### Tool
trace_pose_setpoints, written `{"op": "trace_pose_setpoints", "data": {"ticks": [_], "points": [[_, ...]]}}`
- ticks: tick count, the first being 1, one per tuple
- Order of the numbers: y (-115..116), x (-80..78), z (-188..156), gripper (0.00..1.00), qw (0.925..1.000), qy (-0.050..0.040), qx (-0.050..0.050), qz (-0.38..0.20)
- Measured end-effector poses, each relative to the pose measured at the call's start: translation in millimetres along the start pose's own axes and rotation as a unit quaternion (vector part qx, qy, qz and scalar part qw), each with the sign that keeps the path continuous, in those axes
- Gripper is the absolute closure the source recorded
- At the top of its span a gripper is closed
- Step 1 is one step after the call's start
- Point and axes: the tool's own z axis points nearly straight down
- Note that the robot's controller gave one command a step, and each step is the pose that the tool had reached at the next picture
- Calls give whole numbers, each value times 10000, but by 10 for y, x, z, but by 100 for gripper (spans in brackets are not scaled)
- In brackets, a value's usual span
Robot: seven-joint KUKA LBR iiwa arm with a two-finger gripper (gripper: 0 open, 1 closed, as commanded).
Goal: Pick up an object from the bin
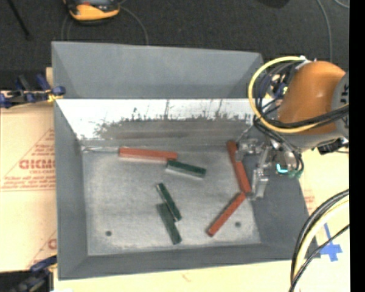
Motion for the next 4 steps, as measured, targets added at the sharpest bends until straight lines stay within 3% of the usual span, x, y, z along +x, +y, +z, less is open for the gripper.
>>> {"op": "trace_pose_setpoints", "data": {"ticks": [1, 2, 3, 4], "points": [[2, -19, -43, 0, 10000, -38, 8, -12], [20, 116, 134, 0, 9977, -74, 14, -681], [37, 34, 711, 0, 9805, -61, 23, -1964], [-184, 244, 862, 100, 9600, -54, 21, -2801]]}}
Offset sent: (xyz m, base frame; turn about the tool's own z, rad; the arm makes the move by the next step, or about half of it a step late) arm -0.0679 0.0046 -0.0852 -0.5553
